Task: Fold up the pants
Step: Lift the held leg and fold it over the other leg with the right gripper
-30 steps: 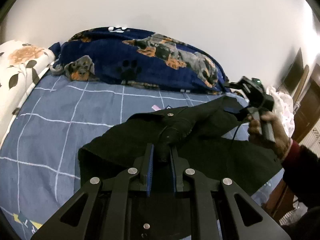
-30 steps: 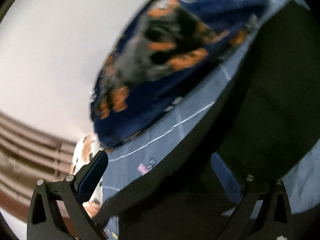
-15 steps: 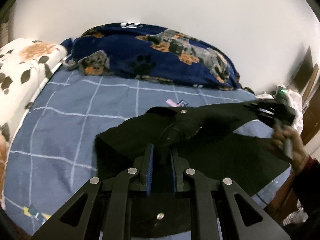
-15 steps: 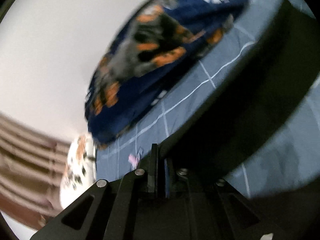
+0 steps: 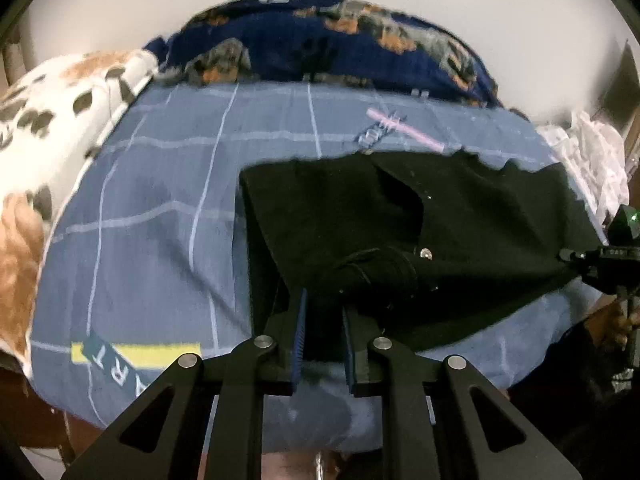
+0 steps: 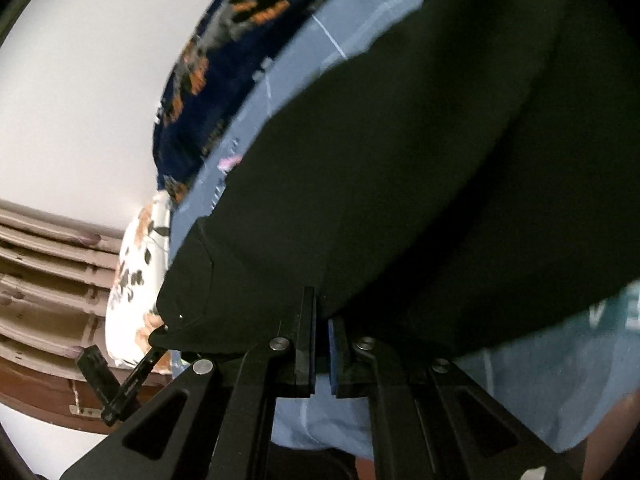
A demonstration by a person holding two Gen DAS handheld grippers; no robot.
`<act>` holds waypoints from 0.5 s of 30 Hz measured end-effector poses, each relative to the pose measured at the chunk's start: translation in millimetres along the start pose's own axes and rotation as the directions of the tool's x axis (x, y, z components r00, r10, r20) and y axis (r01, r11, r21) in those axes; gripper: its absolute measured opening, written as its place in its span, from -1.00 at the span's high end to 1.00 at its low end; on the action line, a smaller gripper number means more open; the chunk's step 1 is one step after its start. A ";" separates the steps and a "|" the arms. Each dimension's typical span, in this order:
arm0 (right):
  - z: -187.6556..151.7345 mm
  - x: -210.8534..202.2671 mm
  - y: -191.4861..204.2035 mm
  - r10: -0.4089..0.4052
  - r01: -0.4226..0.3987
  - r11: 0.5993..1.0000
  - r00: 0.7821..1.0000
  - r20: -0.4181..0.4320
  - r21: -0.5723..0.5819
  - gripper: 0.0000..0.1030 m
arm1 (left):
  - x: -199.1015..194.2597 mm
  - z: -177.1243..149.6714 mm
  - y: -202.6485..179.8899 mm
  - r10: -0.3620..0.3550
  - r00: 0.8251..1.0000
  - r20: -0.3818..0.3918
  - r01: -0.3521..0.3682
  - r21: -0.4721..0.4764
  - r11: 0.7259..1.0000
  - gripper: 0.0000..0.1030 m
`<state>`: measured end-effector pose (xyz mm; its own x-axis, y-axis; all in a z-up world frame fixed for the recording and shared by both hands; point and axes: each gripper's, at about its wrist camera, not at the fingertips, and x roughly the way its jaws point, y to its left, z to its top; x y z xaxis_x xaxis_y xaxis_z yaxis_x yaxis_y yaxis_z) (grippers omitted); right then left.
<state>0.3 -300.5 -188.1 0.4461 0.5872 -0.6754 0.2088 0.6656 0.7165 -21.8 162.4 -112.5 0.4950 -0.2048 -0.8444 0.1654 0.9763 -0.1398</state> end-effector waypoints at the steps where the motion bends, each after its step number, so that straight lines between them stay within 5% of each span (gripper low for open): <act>1: -3.4 1.6 -1.6 -0.006 0.006 1.000 1.000 -0.006 0.002 0.88 | 3.0 -7.0 0.1 0.014 1.000 -0.010 -0.014 0.008 1.000 0.65; 12: -17.6 7.0 -3.5 -0.024 0.023 0.999 1.000 -0.020 -0.036 0.88 | 8.1 -24.9 -0.8 0.082 0.997 0.001 -0.082 0.032 0.996 0.62; 15: -18.5 10.3 -12.3 0.019 -0.019 1.000 1.000 -0.025 0.009 0.89 | 11.6 -24.3 -1.1 0.166 0.986 -0.005 -0.166 0.040 0.985 0.47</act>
<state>-13.7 -294.1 -207.1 0.4280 0.6110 -0.6660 0.2081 0.6504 0.7305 -36.9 160.6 -134.7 0.5113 -0.0397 -0.8585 0.1151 0.9931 0.0226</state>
